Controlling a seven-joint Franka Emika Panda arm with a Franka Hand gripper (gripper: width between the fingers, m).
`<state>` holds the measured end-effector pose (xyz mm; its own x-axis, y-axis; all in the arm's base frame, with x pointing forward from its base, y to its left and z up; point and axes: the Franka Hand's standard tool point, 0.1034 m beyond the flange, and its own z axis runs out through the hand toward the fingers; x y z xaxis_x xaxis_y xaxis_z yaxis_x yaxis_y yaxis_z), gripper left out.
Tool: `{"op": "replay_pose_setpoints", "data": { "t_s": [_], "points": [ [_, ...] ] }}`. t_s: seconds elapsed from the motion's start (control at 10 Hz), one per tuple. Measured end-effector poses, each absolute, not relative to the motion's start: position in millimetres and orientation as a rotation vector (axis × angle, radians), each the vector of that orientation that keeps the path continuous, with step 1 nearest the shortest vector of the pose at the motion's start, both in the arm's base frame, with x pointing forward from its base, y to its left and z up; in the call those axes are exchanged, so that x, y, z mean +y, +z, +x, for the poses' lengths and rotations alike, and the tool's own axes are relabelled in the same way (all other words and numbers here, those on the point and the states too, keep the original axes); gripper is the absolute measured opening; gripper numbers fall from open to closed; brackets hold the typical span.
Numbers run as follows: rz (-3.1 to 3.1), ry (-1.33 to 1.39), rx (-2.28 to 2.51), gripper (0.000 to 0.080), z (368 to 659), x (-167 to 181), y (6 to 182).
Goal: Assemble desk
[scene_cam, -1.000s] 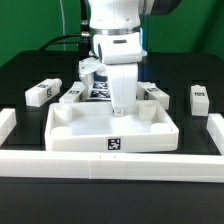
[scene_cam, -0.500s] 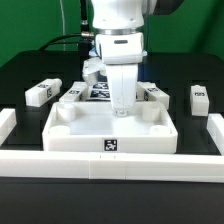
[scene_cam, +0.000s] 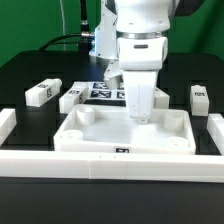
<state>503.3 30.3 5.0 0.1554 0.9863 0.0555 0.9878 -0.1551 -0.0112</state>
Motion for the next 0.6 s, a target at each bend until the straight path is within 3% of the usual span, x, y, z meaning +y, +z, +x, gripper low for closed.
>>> {"op": "replay_pose_setpoints", "data": {
  "t_s": [0.6],
  "points": [
    [-2.352,-0.070,-2.005,0.0058,509.2,56.9,4.9]
  ]
}}
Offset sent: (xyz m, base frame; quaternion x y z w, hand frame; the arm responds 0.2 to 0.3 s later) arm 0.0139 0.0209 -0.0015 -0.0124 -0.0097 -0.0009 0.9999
